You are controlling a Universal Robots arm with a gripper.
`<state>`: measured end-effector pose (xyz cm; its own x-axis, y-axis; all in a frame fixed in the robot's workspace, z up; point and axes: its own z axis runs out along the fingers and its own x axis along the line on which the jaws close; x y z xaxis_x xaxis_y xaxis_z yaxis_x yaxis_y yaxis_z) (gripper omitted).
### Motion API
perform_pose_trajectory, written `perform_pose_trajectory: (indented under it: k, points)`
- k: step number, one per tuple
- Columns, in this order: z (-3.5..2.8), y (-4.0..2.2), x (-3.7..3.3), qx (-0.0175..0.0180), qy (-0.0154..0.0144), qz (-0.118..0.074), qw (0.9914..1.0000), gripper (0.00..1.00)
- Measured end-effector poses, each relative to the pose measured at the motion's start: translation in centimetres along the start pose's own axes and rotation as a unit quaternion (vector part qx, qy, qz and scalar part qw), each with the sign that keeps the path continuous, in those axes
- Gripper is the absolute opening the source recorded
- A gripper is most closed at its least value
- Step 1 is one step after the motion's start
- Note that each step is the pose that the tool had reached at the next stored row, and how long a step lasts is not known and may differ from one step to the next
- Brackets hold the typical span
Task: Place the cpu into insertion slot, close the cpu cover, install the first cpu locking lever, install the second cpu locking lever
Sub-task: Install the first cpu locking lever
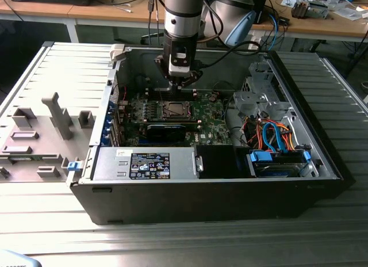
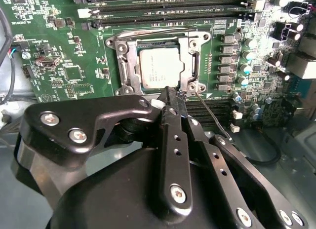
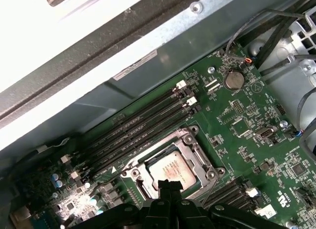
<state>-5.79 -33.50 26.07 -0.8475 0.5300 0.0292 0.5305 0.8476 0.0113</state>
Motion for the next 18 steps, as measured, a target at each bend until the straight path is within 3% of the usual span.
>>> perform_pose_trajectory:
  k: [18]
  points:
    - [0.0, 0.0, 0.0, 0.0005, 0.0005, -0.027, 0.99963, 0.11]
